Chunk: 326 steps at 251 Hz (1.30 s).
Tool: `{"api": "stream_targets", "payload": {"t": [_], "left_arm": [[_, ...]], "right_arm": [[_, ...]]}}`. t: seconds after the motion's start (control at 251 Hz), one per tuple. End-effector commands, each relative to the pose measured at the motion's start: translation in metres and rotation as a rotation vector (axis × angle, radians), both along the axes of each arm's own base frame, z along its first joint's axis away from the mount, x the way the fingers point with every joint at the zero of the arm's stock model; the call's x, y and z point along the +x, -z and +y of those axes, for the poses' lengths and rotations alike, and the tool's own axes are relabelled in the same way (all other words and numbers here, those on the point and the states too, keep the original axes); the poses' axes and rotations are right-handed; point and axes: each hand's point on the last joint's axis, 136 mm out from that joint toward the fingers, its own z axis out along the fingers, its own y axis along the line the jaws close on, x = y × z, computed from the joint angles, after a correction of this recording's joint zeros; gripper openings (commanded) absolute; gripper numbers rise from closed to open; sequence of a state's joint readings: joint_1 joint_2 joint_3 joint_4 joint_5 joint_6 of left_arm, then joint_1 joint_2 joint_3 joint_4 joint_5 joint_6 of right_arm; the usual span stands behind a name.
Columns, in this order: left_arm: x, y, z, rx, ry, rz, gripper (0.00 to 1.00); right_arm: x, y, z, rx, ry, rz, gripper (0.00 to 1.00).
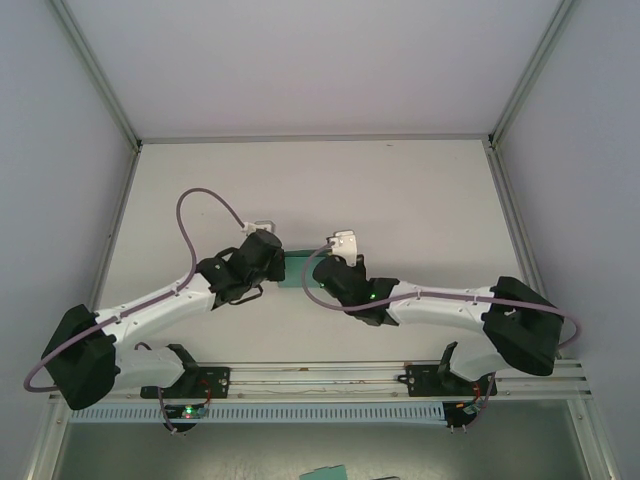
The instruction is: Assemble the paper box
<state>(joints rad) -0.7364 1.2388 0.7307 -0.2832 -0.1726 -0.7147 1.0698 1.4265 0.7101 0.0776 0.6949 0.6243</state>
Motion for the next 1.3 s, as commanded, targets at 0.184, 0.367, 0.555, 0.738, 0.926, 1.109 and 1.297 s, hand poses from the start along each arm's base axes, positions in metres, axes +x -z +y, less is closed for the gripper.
{"api": "stream_targets", "payload": {"t": [0.184,0.367,0.555,0.738,0.926,1.109,1.297], "left_arm": [[-0.101,0.089,0.048,0.22,0.04,0.424,0.0],[-0.105,0.094,0.036,0.208,0.108,0.427,0.0],[-0.099,0.089,0.036,0.251,0.133,0.386,0.0],[-0.093,0.085,0.029,0.244,0.159,0.351,0.0],[-0.088,0.08,0.027,0.269,0.178,0.327,0.0],[-0.082,0.07,0.022,0.275,0.199,0.297,0.0],[-0.079,0.067,0.022,0.286,0.207,0.283,0.0]], "right_arm": [[-0.02,0.03,-0.015,-0.064,-0.051,0.06,0.0],[-0.012,0.006,-0.012,0.002,-0.017,0.003,0.09],[-0.005,-0.027,0.004,0.071,-0.049,-0.062,0.29],[-0.007,-0.036,-0.001,0.133,-0.027,-0.069,0.41],[-0.009,-0.041,-0.005,0.155,-0.038,-0.067,0.58],[0.006,-0.039,-0.024,0.201,0.048,-0.046,0.61],[0.012,-0.017,-0.033,0.209,0.065,0.043,0.59]]}}
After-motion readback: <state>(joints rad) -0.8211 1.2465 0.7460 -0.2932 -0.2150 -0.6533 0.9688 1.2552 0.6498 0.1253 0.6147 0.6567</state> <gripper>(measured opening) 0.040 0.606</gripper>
